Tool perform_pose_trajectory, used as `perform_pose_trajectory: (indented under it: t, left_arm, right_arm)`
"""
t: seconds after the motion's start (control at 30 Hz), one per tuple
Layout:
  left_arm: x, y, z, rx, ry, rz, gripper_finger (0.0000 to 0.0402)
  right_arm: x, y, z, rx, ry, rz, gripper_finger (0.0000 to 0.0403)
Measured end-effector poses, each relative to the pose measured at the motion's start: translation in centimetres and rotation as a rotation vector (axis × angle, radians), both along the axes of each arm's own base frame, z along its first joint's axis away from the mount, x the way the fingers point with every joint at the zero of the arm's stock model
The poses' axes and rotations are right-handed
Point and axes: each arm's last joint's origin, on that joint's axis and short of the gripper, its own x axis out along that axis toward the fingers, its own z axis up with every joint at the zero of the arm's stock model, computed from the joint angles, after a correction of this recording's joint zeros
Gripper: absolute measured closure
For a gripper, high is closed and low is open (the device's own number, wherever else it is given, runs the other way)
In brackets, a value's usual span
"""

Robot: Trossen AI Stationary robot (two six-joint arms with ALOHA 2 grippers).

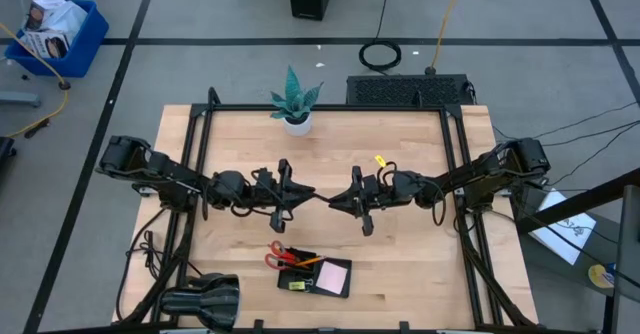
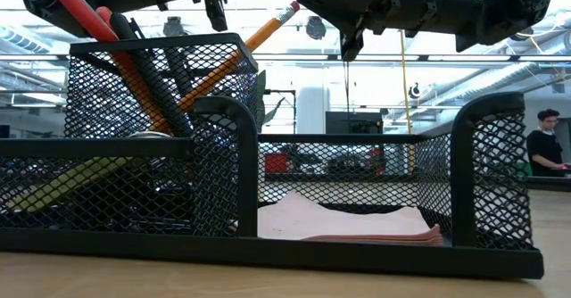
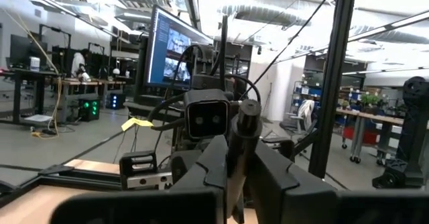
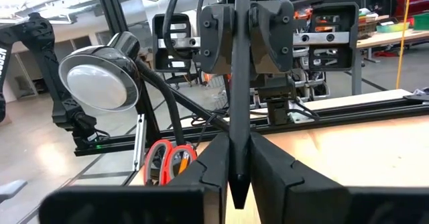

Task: Pick and place office supplies into organizer
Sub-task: Put the black pen into the black desk organizer

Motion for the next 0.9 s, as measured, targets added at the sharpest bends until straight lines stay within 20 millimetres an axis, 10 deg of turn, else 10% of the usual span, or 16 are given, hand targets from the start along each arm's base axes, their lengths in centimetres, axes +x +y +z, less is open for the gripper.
perform_pose_trajectory:
  t: [0.9]
  left_arm:
    - [-0.6,-3.5,-0.9,-0.063,0.105,-0.12,0.0342]
  right_arm:
    - [-0.9,-0.5,0.0,0.041,0.138,0.395,0.028]
